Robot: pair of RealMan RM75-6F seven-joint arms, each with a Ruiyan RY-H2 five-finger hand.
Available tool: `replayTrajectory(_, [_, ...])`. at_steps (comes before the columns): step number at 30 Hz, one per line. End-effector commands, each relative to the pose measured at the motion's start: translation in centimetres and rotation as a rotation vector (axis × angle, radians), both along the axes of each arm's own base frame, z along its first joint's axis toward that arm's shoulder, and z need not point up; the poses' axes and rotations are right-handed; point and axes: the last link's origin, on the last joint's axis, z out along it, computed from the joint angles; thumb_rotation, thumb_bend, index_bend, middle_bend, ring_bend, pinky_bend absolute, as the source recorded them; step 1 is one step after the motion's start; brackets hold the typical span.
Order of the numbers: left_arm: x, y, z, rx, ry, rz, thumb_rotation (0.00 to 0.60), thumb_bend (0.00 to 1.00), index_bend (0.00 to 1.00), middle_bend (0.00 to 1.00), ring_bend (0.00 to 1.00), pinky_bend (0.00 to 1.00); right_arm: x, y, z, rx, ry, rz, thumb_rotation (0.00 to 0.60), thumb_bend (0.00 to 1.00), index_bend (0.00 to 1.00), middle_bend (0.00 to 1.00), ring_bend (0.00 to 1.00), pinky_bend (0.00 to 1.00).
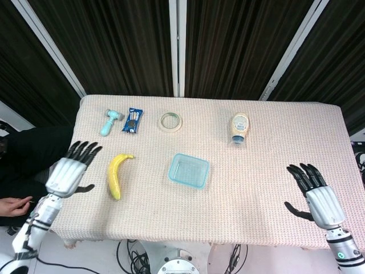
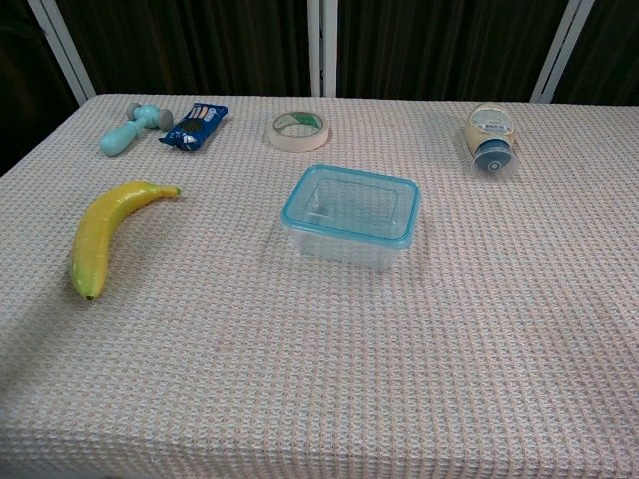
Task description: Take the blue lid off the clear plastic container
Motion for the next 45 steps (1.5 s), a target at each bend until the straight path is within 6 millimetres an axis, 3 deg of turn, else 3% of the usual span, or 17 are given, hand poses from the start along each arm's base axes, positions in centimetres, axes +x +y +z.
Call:
replayTrajectory(1, [8.2,4.4,-4.4,-0.242,-0.044,-0.12,0.6,0.06,0.07,0.04,0.0,0.0,1.4,-0.6,-0.6,0.039,0.028,0.049,0.6,0.16,0.0,0.11,0.0,0.05])
replayTrajectory(5, [12.0,6.4,-8.3,-0.39,-0.037,-0.121,0.6,0.06,0.03,0.01,0.0,0.0,2.4,-1.1,-1.1,0.063,0.06,0.078,0.6,0.16,0.0,0.11,0.0,0.05])
replayTrajectory(11, [15.7,8.0,-12.7,-0.461,-0.015,-0.116,0.6,0.06,0.0,0.0,0.0,0.0,2.9,-1.4,-1.3,0.079,0.072,0.079,0.6,0.16,0.0,0.11,0.0,0.06])
replayTrajectory(20, [18.2,9.4,-16.8,-0.454,0.115,-0.086,0.6,0.06,0.0,0.0,0.0,0.0,2.4,-1.4,-1.6,0.083,0.077,0.06,0.6,0.16,0.0,0.1,0.0,0.07])
replayTrajectory(32, [18.8,9.6,-17.6,-0.465,0.178,0.047,0.6,0.06,0.0,0.0,0.0,0.0,1.8,-1.3,-1.7,0.081,0.061,0.046,0.6,0.16,0.0,0.1,0.0,0.07])
replayTrajectory(45, [19.5,9.6,-18.1,-0.483,0.174,0.08,0.6,0.06,0.0,0.0,0.0,0.02,1.3,-1.2,-1.9,0.085,0.062,0.026,0.6,0.16,0.0,0.1,0.0,0.08])
